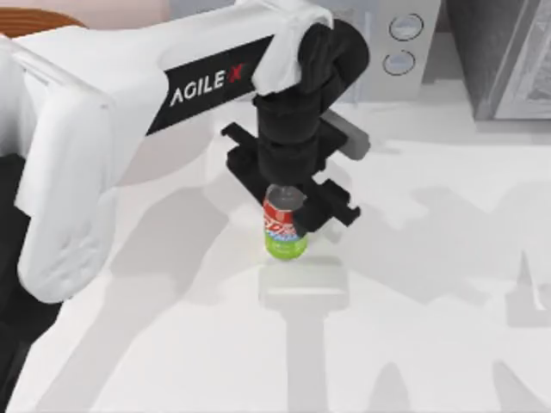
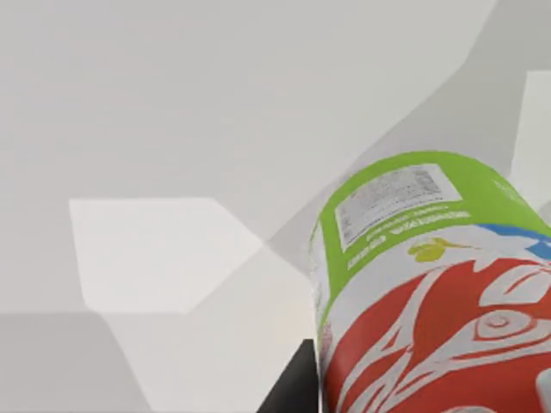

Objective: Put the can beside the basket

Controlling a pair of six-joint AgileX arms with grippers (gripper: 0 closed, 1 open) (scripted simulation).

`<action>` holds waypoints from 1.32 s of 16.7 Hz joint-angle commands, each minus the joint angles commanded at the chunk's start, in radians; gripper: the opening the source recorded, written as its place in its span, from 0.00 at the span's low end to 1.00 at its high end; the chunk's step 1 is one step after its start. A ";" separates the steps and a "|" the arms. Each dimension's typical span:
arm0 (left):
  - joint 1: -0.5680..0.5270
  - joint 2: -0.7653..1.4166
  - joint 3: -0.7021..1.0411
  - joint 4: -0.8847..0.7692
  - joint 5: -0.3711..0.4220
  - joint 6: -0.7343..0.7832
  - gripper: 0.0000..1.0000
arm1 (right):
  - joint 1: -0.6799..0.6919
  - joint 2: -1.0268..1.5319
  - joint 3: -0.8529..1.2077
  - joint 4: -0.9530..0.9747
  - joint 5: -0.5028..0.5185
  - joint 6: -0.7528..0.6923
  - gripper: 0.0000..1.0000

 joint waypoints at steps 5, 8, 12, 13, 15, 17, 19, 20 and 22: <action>0.000 0.000 0.000 0.000 0.000 0.000 0.00 | 0.000 0.000 0.000 0.000 0.000 0.000 1.00; 0.000 0.000 0.000 0.000 0.000 0.000 0.00 | 0.000 0.000 0.000 0.000 0.000 0.000 1.00; 0.003 -0.001 -0.003 0.000 0.001 0.000 0.00 | 0.000 0.000 0.000 0.000 0.000 0.000 1.00; 0.010 -0.006 -0.014 -0.001 0.001 -0.003 0.00 | 0.000 0.000 0.000 0.000 0.000 0.000 1.00; 0.043 -0.028 -0.064 -0.001 0.001 -0.019 0.00 | 0.000 0.000 0.000 0.000 0.000 0.000 1.00; 0.094 -0.067 -0.139 0.004 0.002 -0.044 0.00 | 0.000 0.000 0.000 0.000 0.000 0.000 1.00; 0.158 -0.120 -0.228 0.015 0.003 -0.076 0.00 | 0.000 0.000 0.000 0.000 0.000 0.000 1.00; 0.194 -0.151 -0.276 0.024 0.003 -0.094 0.00 | 0.000 0.000 0.000 0.000 0.000 0.000 1.00; 0.269 -0.216 -0.371 0.047 0.003 -0.129 0.00 | 0.000 0.000 0.000 0.000 0.000 0.000 1.00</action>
